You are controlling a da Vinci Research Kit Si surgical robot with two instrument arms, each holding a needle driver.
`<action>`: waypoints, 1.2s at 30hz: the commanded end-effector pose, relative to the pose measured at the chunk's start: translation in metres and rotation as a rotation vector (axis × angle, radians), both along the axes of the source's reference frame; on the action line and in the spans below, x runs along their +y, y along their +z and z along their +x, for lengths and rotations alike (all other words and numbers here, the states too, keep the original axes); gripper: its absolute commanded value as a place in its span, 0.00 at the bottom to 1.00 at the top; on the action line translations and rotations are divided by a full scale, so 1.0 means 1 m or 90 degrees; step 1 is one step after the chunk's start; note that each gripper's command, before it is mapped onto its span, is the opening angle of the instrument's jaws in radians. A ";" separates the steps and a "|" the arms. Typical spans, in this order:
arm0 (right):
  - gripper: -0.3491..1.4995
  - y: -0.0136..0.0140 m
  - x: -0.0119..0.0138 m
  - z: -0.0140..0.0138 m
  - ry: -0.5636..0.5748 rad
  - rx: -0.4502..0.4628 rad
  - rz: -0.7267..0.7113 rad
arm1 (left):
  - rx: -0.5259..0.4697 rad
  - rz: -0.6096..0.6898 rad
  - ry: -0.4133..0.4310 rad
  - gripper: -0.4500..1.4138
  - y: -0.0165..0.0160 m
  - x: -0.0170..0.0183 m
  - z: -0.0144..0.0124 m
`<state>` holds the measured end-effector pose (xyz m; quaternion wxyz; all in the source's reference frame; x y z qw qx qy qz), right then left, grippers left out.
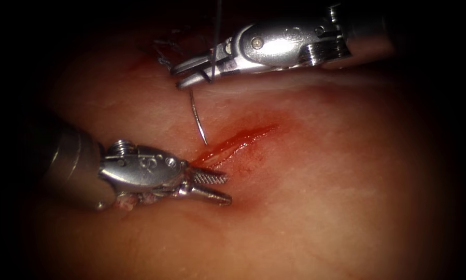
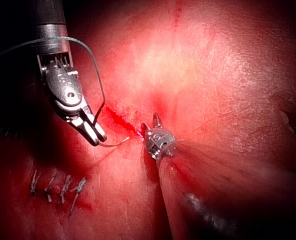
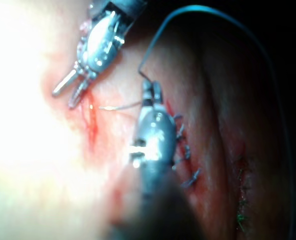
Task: Wound Closure
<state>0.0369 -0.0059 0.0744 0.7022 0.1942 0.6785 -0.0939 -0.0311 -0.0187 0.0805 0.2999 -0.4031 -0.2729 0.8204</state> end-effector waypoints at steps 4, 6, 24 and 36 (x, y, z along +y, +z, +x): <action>0.00 0.0012 0.0004 0.0008 -0.005 -0.023 0.057 | 0.001 0.001 0.001 0.25 0.0004 -0.0006 -0.0005; 0.00 0.0014 0.0004 0.0010 -0.010 -0.027 0.074 | 0.001 0.001 0.001 0.25 0.0004 -0.0006 -0.0005; 0.00 0.0029 -0.0003 0.0019 -0.033 -0.092 0.252 | 0.006 0.005 0.002 0.25 0.0003 -0.0006 -0.0005; 0.00 0.0025 -0.0008 0.0019 -0.046 -0.102 0.293 | 0.007 0.003 0.005 0.25 0.0003 -0.0006 -0.0005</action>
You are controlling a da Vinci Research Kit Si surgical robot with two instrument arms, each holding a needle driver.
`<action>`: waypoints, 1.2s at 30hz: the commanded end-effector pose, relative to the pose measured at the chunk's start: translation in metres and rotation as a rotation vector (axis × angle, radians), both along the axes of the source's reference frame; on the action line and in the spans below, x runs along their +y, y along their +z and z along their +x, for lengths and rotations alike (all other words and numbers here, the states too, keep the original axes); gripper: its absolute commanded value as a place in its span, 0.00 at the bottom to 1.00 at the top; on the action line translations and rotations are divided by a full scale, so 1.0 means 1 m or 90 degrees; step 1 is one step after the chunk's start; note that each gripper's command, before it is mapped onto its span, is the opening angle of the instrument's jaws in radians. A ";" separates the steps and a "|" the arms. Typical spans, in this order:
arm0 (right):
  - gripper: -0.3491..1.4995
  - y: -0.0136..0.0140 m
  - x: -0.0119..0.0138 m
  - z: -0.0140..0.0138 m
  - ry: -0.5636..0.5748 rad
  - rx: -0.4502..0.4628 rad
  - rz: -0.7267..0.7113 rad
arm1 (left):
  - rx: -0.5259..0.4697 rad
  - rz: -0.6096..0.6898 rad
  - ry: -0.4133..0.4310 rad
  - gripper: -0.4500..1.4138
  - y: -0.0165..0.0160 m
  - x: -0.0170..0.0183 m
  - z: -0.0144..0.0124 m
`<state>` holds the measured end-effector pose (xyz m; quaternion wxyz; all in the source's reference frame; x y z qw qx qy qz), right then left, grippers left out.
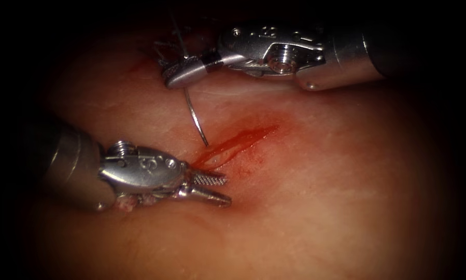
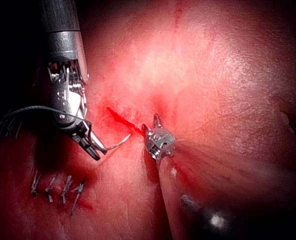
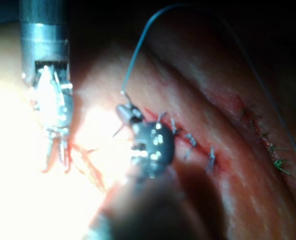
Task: Wound Closure
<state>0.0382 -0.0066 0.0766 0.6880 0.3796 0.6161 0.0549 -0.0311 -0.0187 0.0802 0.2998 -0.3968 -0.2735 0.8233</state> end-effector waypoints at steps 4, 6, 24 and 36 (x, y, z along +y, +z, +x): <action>0.00 0.0002 -0.0004 0.0004 -0.007 0.005 -0.001 | -0.001 0.001 0.001 0.25 0.0005 -0.0006 -0.0004; 0.00 0.0001 -0.0008 0.0002 -0.012 0.008 -0.002 | -0.001 0.001 0.001 0.25 0.0005 -0.0005 -0.0004; 0.00 -0.0013 -0.0032 -0.0009 -0.070 -0.034 0.138 | 0.011 -0.006 0.007 0.25 0.0005 0.0000 0.0010; 0.00 -0.0008 -0.0039 -0.0014 -0.097 -0.083 0.292 | 0.014 -0.005 0.008 0.25 0.0004 0.0000 0.0010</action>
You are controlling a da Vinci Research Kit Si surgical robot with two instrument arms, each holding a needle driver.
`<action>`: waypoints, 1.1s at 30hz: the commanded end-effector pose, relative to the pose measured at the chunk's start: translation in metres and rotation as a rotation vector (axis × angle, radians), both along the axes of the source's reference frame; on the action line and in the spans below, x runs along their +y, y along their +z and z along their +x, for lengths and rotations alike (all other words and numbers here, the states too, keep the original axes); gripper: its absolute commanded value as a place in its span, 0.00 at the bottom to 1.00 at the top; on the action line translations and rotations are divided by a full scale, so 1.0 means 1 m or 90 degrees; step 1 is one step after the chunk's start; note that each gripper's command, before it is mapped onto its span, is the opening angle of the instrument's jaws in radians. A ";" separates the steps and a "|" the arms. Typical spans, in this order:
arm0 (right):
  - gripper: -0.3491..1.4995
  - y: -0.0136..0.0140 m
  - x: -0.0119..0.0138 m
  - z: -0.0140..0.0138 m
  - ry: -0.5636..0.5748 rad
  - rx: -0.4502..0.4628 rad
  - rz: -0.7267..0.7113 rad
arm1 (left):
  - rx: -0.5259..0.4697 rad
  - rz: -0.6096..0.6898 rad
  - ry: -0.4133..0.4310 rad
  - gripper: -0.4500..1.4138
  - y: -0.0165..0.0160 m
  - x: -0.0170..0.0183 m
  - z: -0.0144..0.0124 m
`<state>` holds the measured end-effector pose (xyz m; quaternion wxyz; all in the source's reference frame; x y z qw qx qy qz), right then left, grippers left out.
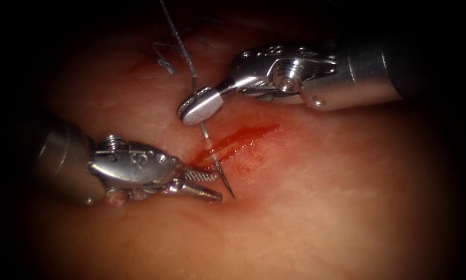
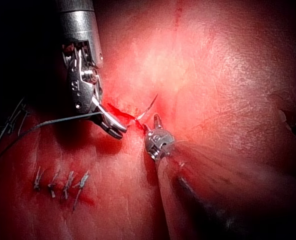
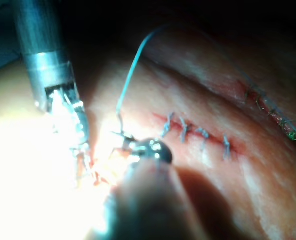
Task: Wound Closure
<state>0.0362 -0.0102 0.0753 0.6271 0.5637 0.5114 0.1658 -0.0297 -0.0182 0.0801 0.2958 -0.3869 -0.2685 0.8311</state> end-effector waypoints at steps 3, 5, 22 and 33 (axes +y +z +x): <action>0.00 0.0006 -0.0015 0.0000 -0.026 -0.011 0.051 | -0.001 -0.002 0.002 0.25 0.0005 -0.0006 -0.0005; 0.00 0.0007 -0.0021 -0.0001 -0.035 -0.012 0.062 | -0.001 -0.002 0.002 0.25 0.0005 -0.0006 -0.0005; 0.84 0.0029 0.0024 -0.0034 0.123 -0.034 -0.001 | 0.002 -0.148 0.031 0.26 -0.0048 -0.0031 -0.0008; 0.78 0.0023 0.0032 -0.0055 0.153 -0.036 0.013 | 0.030 -0.261 -0.003 0.40 -0.0058 -0.0019 -0.0020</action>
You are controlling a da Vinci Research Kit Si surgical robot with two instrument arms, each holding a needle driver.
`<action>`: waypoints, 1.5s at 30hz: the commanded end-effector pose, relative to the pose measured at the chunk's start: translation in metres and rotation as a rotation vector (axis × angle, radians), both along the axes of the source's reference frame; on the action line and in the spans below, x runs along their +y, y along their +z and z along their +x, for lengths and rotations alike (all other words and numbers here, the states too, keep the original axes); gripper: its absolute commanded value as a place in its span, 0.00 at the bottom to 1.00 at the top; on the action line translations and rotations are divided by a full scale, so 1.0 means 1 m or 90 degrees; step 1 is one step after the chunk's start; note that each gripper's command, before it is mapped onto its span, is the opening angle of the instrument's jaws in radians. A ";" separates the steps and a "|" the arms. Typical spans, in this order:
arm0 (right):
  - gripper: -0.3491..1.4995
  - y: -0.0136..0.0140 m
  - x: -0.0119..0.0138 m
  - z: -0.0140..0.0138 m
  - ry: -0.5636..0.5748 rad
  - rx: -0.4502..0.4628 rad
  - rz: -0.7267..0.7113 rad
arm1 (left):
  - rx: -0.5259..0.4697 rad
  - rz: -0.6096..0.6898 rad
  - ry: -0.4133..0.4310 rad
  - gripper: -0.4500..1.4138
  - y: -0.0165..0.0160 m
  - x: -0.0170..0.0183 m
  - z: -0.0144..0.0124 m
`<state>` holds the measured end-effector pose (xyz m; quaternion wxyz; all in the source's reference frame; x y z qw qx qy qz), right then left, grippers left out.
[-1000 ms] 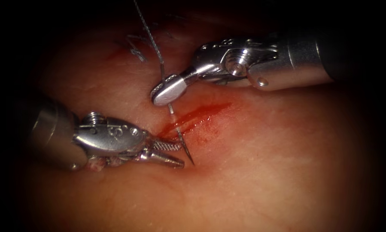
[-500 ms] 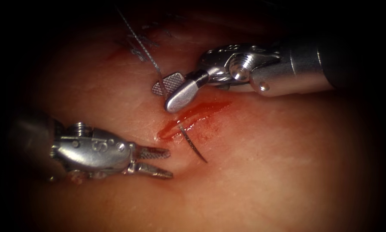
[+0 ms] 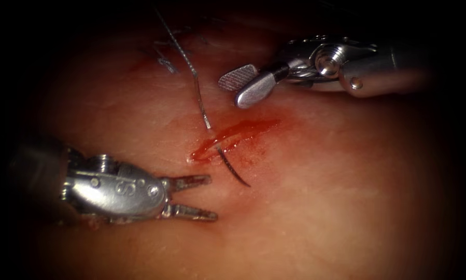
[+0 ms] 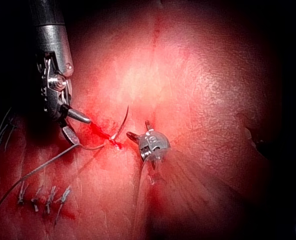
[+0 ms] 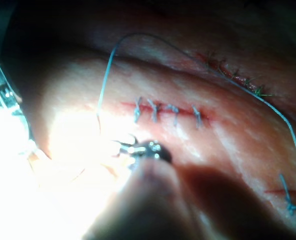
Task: Wound Closure
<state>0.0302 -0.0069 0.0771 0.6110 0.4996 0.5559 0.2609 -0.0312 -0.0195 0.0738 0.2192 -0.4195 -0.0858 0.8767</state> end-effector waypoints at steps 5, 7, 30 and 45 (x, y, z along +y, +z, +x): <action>0.76 0.0006 -0.0001 -0.0004 0.017 -0.011 -0.001 | 0.015 -0.052 -0.005 0.45 0.0004 -0.0001 -0.0015; 0.76 0.0007 -0.0001 -0.0007 0.025 -0.017 -0.001 | 0.025 -0.069 -0.003 0.46 0.0006 0.0001 -0.0020; 0.71 0.0007 -0.0003 -0.0015 0.044 -0.015 -0.004 | 0.058 -0.135 0.008 0.01 0.0033 0.0028 -0.0043; 0.76 -0.0006 -0.0014 -0.0025 0.043 -0.005 -0.027 | -0.027 0.030 -0.046 0.00 -0.0008 0.0003 -0.0036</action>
